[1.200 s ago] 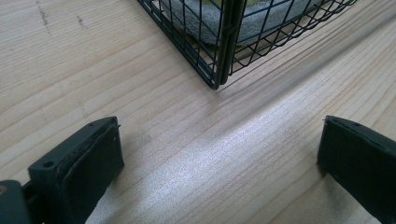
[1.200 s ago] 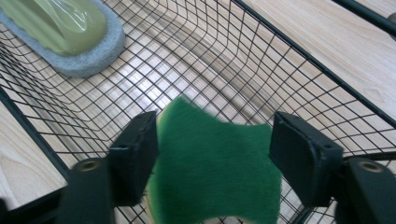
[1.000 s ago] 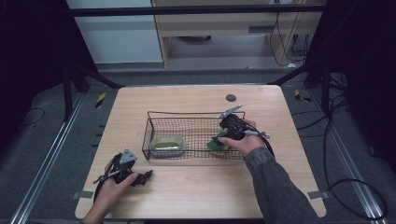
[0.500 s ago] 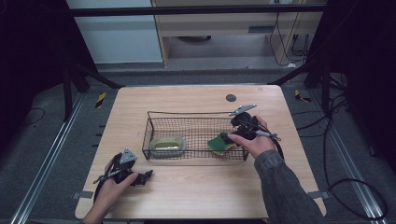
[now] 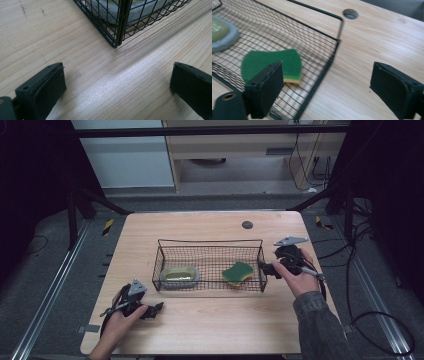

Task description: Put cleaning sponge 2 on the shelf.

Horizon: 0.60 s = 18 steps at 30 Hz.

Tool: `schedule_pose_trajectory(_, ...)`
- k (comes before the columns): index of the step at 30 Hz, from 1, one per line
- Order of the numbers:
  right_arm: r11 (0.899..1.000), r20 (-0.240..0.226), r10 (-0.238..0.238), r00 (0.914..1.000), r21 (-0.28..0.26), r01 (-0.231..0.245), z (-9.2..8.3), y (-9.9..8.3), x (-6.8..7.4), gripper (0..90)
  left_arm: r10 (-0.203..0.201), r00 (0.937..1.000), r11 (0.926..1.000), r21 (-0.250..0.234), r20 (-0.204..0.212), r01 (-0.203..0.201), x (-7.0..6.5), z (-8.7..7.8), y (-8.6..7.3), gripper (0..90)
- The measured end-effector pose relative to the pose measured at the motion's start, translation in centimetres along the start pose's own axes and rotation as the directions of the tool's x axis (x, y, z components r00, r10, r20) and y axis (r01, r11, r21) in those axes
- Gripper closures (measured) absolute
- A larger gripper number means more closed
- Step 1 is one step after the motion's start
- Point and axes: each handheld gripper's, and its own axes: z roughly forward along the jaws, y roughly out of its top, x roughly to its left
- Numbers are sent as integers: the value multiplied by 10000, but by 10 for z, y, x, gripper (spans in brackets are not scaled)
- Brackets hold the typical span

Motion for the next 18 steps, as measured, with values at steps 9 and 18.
schedule_pose_trajectory(9, 9998, 123, 171, 9998, -54, -170, -12, -33, -16, 140, -1, 10000, 10000, 0, 1, 1, 0, 0, 0, 0)
schedule_pose_trajectory(18, 9977, 166, 626, 9979, 232, -630, 6, -71, -21, 144, 0, 10000, 10000, 0, 4, 0, 0, 0, 0, 0)
